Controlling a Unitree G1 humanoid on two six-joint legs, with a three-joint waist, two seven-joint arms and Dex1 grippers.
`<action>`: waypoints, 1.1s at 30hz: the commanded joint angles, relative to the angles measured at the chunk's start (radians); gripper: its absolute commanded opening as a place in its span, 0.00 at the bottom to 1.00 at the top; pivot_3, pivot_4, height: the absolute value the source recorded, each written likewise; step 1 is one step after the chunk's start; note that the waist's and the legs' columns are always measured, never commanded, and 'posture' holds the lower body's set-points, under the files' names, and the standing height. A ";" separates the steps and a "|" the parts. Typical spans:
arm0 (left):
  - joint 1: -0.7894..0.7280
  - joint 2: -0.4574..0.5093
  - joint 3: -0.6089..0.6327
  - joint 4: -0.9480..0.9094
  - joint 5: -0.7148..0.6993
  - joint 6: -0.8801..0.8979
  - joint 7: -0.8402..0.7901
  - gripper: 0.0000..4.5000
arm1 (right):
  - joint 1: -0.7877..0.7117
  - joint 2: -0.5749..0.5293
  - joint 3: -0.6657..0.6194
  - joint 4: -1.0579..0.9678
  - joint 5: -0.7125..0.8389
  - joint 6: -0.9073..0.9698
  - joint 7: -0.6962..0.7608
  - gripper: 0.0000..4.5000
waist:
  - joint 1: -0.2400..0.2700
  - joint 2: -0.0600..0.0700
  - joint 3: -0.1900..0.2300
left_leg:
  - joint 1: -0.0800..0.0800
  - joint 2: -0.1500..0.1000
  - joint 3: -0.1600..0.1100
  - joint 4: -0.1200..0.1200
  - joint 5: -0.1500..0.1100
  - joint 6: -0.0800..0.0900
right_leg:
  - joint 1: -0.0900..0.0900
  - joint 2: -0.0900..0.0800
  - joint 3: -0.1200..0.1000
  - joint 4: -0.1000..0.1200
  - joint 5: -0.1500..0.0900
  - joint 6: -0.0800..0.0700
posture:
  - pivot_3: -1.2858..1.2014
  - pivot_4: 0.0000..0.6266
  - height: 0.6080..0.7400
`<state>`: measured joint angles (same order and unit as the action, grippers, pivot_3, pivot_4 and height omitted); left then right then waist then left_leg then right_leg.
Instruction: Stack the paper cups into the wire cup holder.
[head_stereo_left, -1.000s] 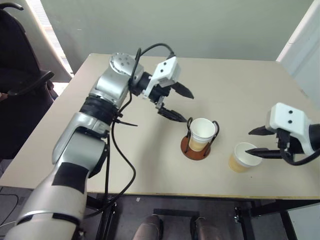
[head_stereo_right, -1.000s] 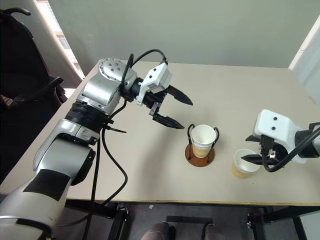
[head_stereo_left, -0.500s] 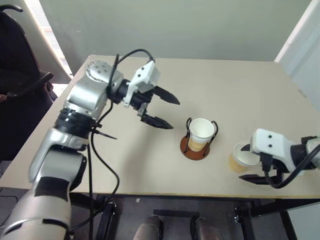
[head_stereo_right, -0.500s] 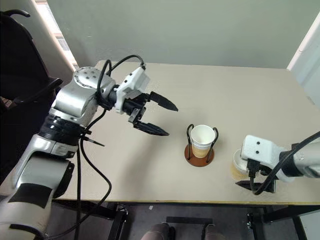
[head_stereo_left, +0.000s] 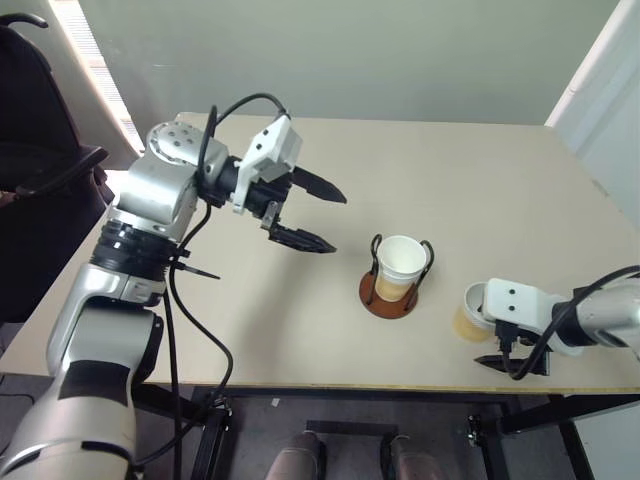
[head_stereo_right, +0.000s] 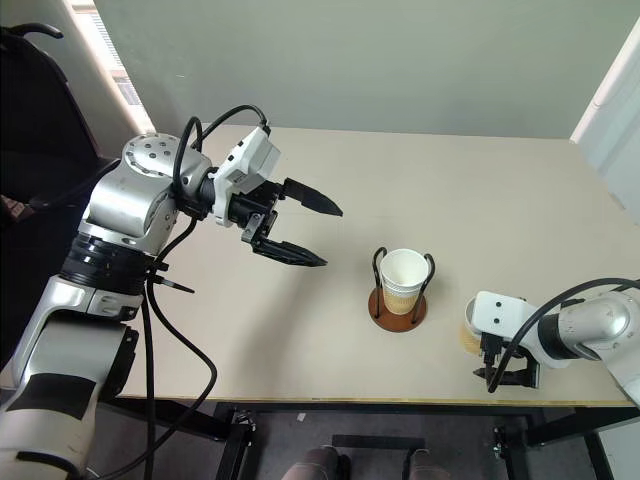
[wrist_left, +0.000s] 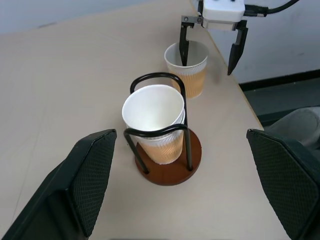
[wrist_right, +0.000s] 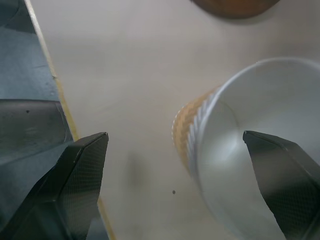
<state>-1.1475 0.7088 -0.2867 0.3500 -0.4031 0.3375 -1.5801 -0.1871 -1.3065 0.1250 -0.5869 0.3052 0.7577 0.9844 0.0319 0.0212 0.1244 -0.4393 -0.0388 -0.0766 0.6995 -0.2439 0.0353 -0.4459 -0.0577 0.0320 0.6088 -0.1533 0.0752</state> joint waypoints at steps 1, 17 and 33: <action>0.003 0.008 0.040 -0.028 0.009 0.001 -0.027 1.00 | -0.023 0.005 -0.011 0.009 -0.035 -0.040 0.014 0.71 | 0.000 0.000 0.000 | 0.000 0.000 0.000 0.000 0.000 0.000 | 0.000 0.000 0.000 0.000 0.000 0.000 | 0.52 0.24 1.00; 0.014 0.090 -0.018 0.048 -0.097 -0.086 -0.034 1.00 | -0.171 -0.008 -0.156 -0.007 0.120 0.011 0.162 0.01 | -0.003 0.000 0.000 | -0.001 0.000 -0.001 -0.001 -0.003 -0.002 | 0.000 0.000 0.000 -0.002 -0.001 -0.002 | 0.52 0.24 1.00; 0.026 0.113 -0.036 0.019 -0.132 -0.102 -0.034 1.00 | -0.919 0.272 0.256 0.280 -0.115 -0.141 0.418 0.01 | -0.014 0.000 0.000 | -0.003 0.001 -0.006 -0.002 -0.002 -0.005 | -0.005 0.003 -0.003 0.000 -0.005 -0.008 | 0.52 0.24 1.00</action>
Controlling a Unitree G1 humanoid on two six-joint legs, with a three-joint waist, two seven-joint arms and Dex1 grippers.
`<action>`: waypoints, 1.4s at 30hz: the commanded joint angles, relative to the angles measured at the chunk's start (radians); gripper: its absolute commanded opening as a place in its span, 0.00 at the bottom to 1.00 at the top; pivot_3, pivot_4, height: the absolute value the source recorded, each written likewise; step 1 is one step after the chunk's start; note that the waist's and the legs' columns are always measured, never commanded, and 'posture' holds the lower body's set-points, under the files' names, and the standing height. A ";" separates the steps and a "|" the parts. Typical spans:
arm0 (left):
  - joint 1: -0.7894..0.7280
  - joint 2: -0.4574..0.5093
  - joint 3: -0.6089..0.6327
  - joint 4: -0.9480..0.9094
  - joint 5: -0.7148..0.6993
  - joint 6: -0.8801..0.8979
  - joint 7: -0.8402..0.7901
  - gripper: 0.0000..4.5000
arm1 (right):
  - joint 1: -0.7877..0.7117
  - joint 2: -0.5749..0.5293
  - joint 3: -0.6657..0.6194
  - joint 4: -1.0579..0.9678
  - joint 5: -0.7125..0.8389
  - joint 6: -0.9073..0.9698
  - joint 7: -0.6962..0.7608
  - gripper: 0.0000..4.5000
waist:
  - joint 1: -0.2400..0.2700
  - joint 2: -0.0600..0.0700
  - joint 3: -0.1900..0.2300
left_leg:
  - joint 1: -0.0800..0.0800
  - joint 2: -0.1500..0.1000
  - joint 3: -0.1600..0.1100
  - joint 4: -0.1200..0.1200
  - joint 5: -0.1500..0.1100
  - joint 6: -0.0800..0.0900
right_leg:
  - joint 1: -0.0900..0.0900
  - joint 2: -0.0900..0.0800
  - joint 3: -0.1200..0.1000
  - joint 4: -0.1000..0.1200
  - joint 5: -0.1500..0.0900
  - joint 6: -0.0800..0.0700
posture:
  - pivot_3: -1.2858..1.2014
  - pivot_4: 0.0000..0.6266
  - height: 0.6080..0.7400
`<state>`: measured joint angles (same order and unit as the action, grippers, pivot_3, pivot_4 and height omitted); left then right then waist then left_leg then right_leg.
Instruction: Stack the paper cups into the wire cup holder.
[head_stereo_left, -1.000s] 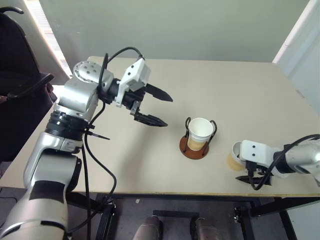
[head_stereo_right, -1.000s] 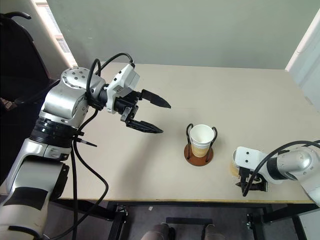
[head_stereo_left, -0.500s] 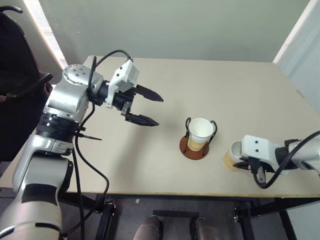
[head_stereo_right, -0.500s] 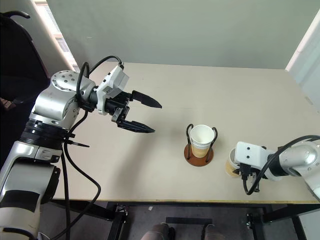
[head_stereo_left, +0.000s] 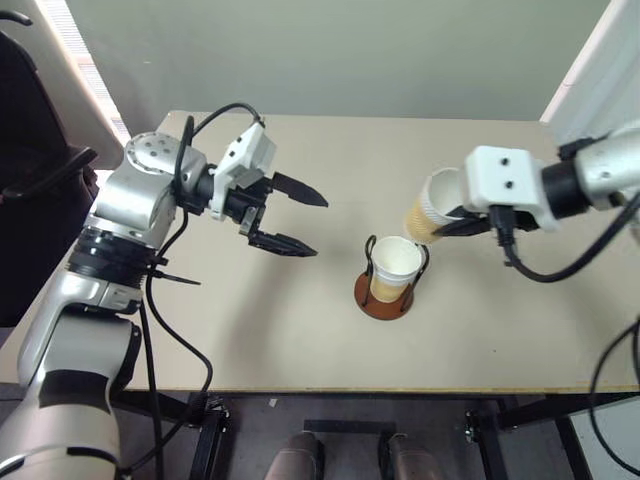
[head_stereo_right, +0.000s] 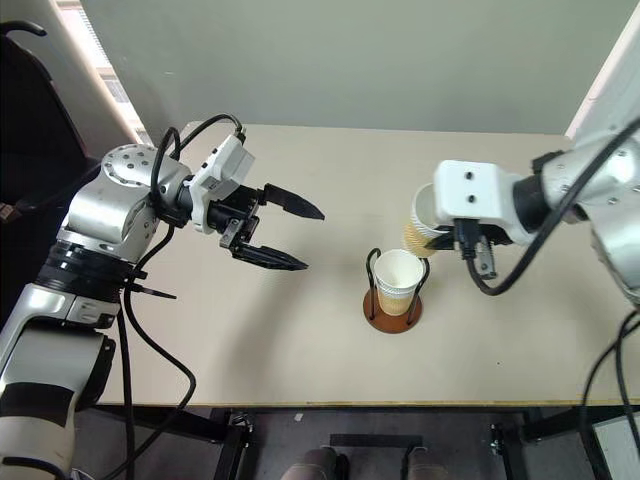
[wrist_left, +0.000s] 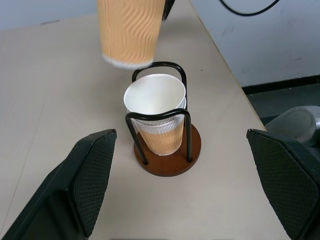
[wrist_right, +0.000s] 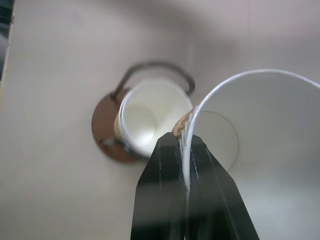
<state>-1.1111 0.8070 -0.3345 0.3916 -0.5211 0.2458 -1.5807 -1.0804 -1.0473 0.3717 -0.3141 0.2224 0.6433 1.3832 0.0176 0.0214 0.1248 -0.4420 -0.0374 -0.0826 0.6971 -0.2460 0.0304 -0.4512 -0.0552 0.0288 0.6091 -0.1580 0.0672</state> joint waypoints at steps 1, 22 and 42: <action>-0.009 0.017 0.013 -0.025 -0.013 -0.010 -0.034 1.00 | -0.028 0.025 0.020 0.017 -0.047 -0.041 0.025 0.01 | 0.001 0.000 0.000 | -0.001 0.000 -0.001 0.000 0.000 0.000 | 0.000 0.000 0.000 -0.001 0.000 0.000 | 0.52 0.24 1.00; -0.003 0.017 0.016 -0.039 0.003 -0.009 -0.034 1.00 | 0.012 0.071 0.054 0.040 -0.150 -0.198 0.188 0.01 | 0.001 0.000 0.000 | -0.003 0.000 -0.001 0.000 0.001 -0.002 | -0.002 -0.001 -0.001 0.001 -0.001 -0.003 | 0.52 0.24 1.00; 0.011 0.008 0.018 -0.052 0.035 -0.008 -0.034 1.00 | -0.088 0.223 -0.019 0.116 -0.141 -0.010 0.117 0.52 | -0.004 0.000 0.000 | -0.003 0.000 -0.002 -0.001 0.001 -0.003 | -0.003 0.000 -0.001 0.001 -0.001 -0.003 | 0.52 0.24 1.00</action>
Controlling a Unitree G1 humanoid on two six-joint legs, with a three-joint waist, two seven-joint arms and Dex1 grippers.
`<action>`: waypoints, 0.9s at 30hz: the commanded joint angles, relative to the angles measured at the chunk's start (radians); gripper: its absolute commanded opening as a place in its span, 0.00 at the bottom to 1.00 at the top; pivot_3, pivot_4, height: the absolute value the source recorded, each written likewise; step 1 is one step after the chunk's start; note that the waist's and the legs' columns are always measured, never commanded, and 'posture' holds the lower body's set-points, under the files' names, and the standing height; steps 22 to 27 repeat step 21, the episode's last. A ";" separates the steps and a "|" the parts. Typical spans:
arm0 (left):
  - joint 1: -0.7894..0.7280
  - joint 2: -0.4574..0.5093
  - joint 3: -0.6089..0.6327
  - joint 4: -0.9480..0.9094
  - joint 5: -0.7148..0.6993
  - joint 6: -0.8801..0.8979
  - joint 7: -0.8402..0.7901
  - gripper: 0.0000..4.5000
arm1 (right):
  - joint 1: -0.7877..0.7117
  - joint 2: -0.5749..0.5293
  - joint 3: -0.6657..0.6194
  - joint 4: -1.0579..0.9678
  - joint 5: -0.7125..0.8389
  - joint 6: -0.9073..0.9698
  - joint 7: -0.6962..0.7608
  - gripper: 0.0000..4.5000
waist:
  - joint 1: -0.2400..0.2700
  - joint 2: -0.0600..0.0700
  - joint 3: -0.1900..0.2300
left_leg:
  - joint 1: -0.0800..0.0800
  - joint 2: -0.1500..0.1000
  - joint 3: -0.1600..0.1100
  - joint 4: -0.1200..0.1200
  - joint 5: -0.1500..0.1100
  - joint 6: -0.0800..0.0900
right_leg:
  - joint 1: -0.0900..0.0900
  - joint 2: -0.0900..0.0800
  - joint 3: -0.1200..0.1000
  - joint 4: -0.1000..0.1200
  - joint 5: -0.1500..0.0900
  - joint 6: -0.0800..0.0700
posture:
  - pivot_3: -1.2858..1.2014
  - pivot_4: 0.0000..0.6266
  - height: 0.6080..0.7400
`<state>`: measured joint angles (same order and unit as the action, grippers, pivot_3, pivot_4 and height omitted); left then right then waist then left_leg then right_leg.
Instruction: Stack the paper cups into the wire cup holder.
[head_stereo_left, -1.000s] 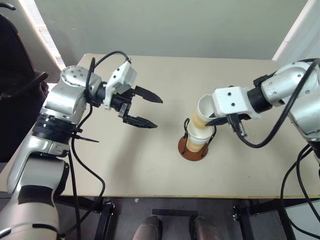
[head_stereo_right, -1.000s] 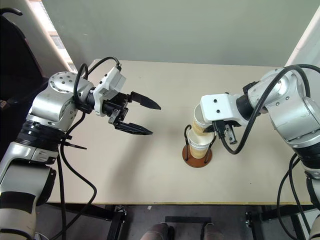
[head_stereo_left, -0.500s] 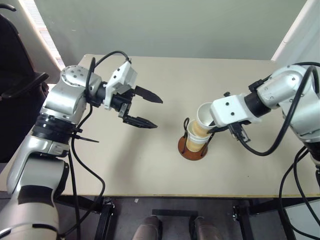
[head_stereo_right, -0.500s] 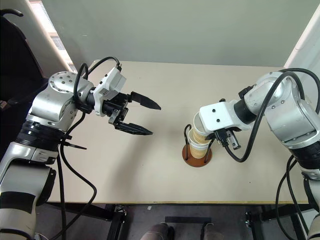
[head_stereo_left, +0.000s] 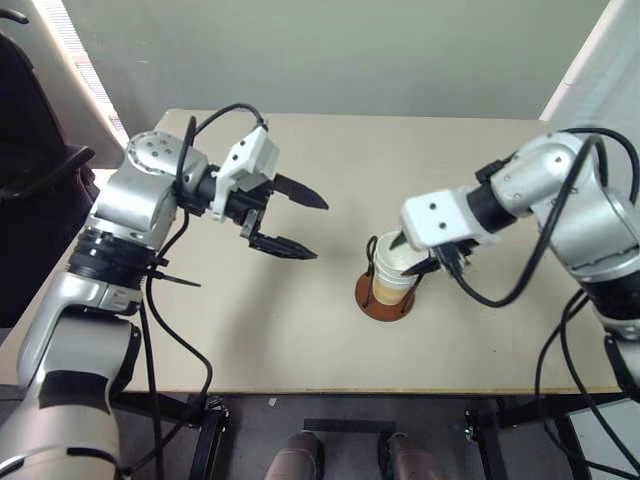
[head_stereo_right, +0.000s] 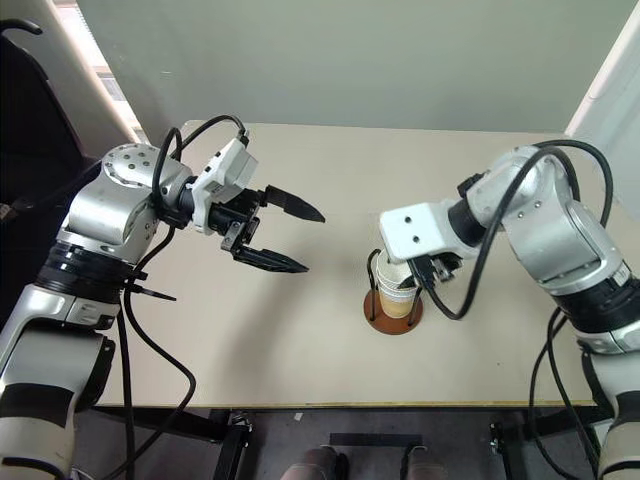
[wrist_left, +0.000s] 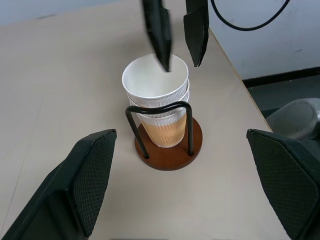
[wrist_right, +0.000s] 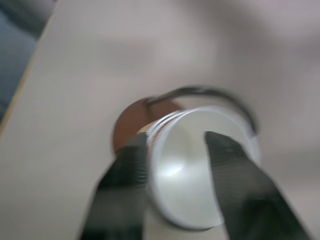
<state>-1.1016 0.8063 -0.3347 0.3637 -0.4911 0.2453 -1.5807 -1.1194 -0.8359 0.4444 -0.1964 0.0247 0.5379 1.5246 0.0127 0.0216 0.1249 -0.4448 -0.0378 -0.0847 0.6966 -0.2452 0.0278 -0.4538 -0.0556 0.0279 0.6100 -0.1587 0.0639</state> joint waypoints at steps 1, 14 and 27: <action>0.004 0.009 0.025 -0.022 0.009 -0.004 -0.034 1.00 | -0.059 0.020 -0.116 -0.006 0.086 0.149 -0.034 0.52 | 0.001 0.000 0.000 | 0.000 0.000 0.000 0.000 0.000 0.000 | 0.000 0.000 0.000 0.000 0.000 0.000 | 0.52 0.24 1.00; 0.126 0.075 0.273 -0.004 0.034 0.202 0.189 1.00 | 0.096 0.063 -0.635 -0.145 0.457 0.768 -0.349 0.52 | 0.002 0.000 0.000 | 0.002 0.000 0.000 -0.004 0.000 -0.002 | 0.001 0.001 0.000 -0.001 -0.006 -0.007 | 0.52 0.24 1.00; 0.215 0.124 0.346 -0.032 0.044 0.241 0.222 1.00 | 0.345 -0.082 -0.641 -0.159 0.453 0.644 -0.417 0.52 | 0.012 -0.001 0.000 | 0.004 0.000 -0.003 -0.009 0.004 -0.007 | 0.001 0.001 -0.001 0.001 -0.005 -0.006 | 0.52 0.24 1.00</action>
